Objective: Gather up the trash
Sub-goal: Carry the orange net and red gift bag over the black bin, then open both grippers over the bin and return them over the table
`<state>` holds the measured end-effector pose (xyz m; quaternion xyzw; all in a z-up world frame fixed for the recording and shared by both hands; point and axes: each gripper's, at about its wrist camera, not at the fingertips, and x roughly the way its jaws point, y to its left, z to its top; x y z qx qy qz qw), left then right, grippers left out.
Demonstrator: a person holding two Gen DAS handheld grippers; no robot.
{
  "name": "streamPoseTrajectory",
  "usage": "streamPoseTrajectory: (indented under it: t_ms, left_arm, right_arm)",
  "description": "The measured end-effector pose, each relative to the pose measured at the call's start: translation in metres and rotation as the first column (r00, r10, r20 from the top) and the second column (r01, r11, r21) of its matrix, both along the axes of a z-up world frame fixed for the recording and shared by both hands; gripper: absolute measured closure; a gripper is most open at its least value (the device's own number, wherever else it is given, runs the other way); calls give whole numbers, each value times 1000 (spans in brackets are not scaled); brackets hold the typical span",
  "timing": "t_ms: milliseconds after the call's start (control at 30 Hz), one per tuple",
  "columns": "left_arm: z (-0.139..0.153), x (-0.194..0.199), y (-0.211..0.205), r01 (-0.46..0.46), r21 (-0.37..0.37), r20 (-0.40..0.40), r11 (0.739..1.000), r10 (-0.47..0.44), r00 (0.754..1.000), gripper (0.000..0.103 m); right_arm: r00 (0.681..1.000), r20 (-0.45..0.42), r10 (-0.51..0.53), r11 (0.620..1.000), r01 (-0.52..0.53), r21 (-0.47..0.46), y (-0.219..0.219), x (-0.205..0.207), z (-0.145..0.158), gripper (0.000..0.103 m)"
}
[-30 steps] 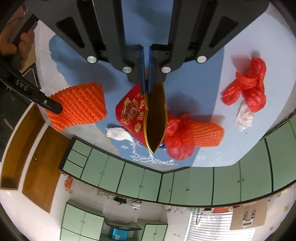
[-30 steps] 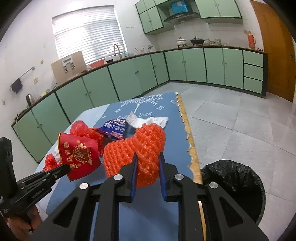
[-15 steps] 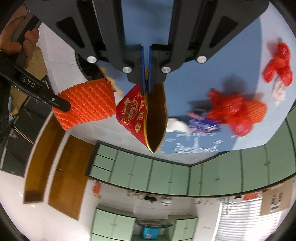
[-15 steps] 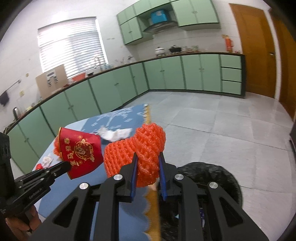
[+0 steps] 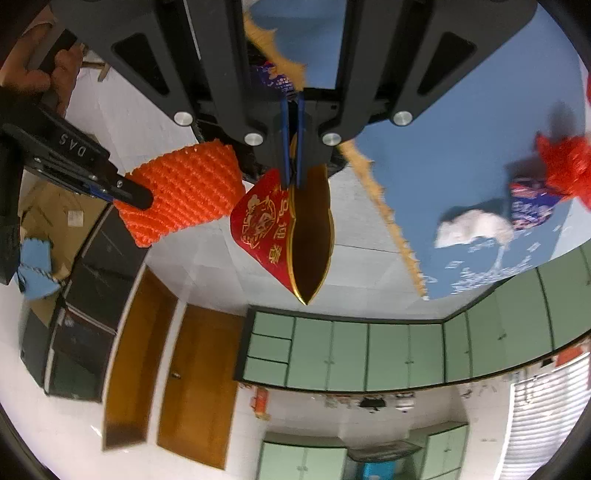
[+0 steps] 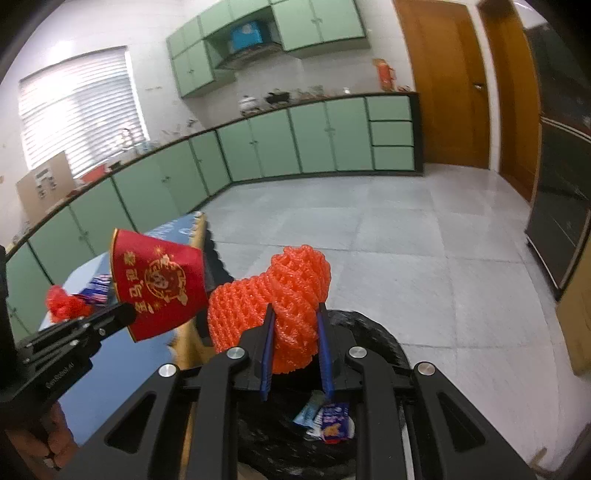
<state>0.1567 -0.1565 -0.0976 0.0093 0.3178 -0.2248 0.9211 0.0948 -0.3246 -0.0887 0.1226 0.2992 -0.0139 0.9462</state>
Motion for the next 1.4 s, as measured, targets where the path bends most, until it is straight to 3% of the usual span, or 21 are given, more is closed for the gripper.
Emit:
streamPoseTrajectory:
  t_ms: [367, 500, 633, 700, 767, 833, 867, 1033, 1167, 1400]
  left_arm:
    - [-24, 28, -38, 53, 46, -72, 998, -50, 996, 100]
    - [-30, 33, -41, 55, 44, -104, 998, -50, 993, 99]
    - [-29, 34, -43, 55, 46, -109, 997, -50, 993, 84]
    - [-27, 34, -41, 49, 38, -107, 998, -44, 993, 82]
    - [-25, 34, -37, 41, 27, -104, 999, -38, 994, 79]
    - [-20, 33, -33, 30, 18, -96, 999, -28, 995, 72]
    - [-18, 32, -29, 20, 9, -91, 1000, -20, 996, 69]
    - [-6, 29, -14, -10, -16, -77, 1000, 9, 997, 65]
    - [5, 22, 8, -51, -28, -51, 998, 50, 997, 53]
    - [25, 2, 71, -184, -13, 28, 983, 184, 983, 36]
  right_arm:
    - [992, -97, -82, 997, 81, -9, -28, 9, -43, 82]
    - [990, -112, -89, 996, 89, -10, -27, 15, -48, 76]
    - [988, -122, -100, 995, 99, -9, -21, 19, -47, 71]
    - [988, -118, -100, 995, 99, -11, -19, 20, -43, 69]
    - [989, -111, -99, 995, 98, -18, -17, 19, -40, 63]
    - [988, -106, -109, 994, 106, -28, -16, 18, -39, 33]
    - [988, -102, -118, 993, 114, -39, -13, 17, -36, 28]
    - [992, -73, -107, 993, 103, -48, -9, 13, -26, 28]
    - [995, -51, -84, 996, 82, -39, -2, 11, -12, 26]
    - [1000, 11, 14, 999, -14, -48, 44, 12, 17, 11]
